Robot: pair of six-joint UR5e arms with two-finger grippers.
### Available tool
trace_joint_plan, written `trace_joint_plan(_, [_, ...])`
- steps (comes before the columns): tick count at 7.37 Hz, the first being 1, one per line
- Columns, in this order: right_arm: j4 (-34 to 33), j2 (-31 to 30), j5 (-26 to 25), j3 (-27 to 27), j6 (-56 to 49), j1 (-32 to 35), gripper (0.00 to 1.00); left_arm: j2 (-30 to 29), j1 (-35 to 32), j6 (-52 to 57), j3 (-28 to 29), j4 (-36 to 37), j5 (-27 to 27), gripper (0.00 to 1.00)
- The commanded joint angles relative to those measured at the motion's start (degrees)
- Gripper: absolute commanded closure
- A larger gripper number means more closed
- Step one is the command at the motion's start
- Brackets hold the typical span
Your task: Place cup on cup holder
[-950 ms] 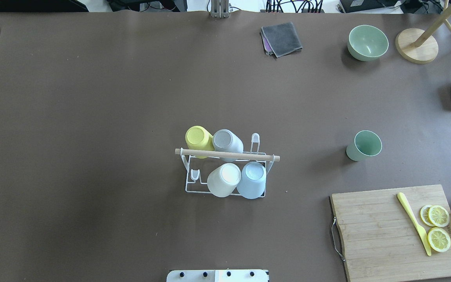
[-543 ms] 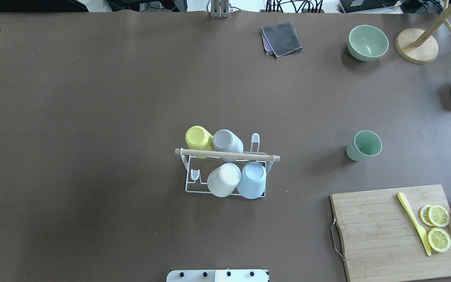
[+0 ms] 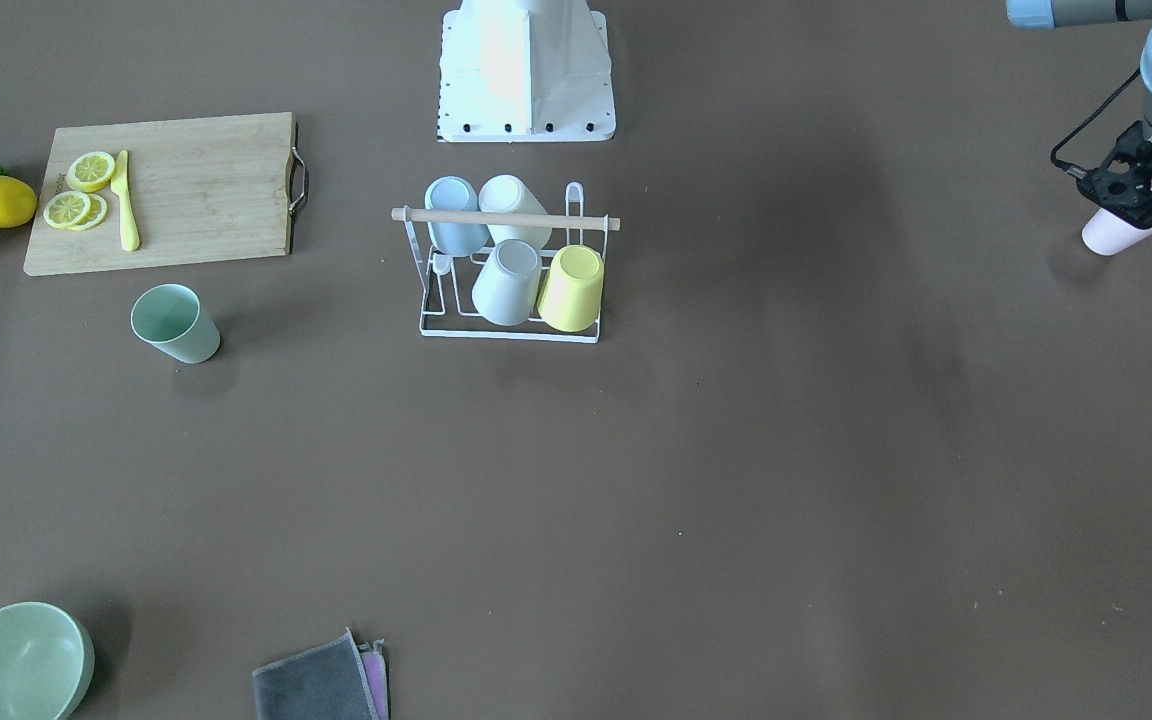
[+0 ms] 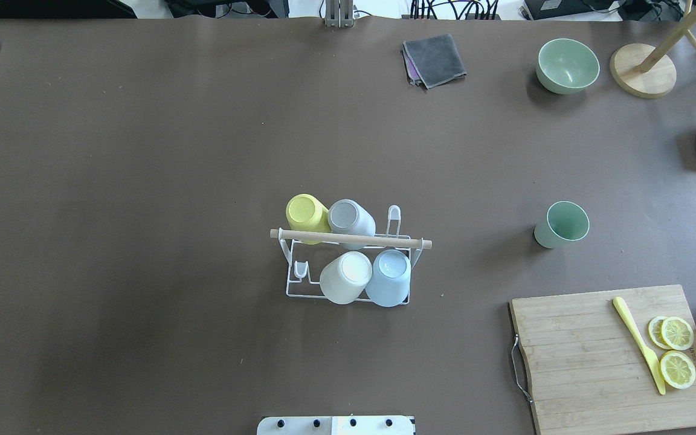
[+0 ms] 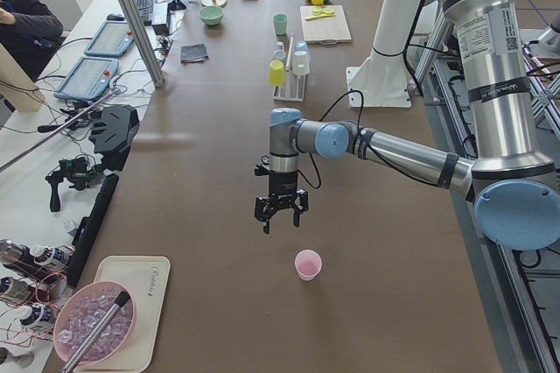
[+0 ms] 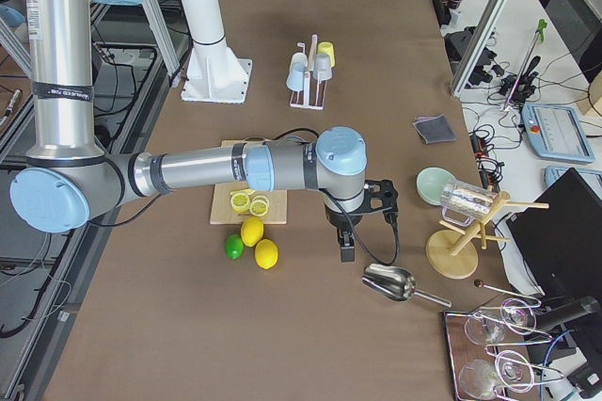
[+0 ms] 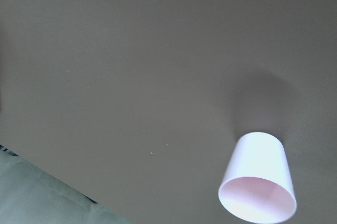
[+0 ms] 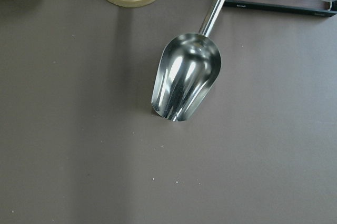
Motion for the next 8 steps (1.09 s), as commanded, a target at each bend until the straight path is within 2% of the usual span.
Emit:
trace_joint_plan(1, [-0.16, 3.50, -1.28, 0.08, 0.52, -3.83, 0.00, -3.87, 5.45, 3.73, 0.87, 9.77, 2.39, 0.02])
trace_joint_plan(2, [-0.24, 5.00, -1.45, 0.08, 0.61, -5.59, 0.00, -4.06, 7.03, 3.76, 2.52, 9.80, 3.72, 0.02])
trace_joint_plan(4, [-0.95, 7.55, -1.89, 0.26, 1.49, -8.58, 0.00, -9.23, 7.13, 4.02, 12.33, 9.46, 3.64, 0.02])
trace_joint_plan(8, [-3.66, 13.08, -4.35, -0.53, 1.58, -17.01, 0.00, -8.99, 11.78, 3.14, 13.52, 9.72, 6.10, 0.02])
